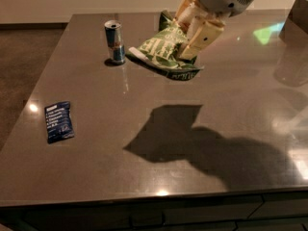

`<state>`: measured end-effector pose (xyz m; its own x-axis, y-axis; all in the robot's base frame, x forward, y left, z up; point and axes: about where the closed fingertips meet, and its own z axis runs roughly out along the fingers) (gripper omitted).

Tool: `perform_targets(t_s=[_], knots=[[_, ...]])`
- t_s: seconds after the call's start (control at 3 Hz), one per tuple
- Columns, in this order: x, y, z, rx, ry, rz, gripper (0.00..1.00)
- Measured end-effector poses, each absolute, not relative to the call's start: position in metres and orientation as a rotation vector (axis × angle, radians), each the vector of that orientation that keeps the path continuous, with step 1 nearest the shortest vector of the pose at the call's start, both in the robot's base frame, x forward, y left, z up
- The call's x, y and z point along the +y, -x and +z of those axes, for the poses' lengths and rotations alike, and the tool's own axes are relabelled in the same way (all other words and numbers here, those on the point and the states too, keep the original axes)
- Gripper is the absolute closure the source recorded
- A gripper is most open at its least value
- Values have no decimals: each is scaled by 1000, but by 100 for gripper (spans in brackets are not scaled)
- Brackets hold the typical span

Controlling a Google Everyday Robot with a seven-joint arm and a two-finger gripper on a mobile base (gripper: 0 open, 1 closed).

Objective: Pick green jalapeno chip bag

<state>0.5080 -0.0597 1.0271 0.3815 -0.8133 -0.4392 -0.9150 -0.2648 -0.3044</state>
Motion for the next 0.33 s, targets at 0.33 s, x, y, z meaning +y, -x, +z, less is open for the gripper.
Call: perform_targets(t_s=[0.33], knots=[[-60,-505,1030,1480,2062,353,100]])
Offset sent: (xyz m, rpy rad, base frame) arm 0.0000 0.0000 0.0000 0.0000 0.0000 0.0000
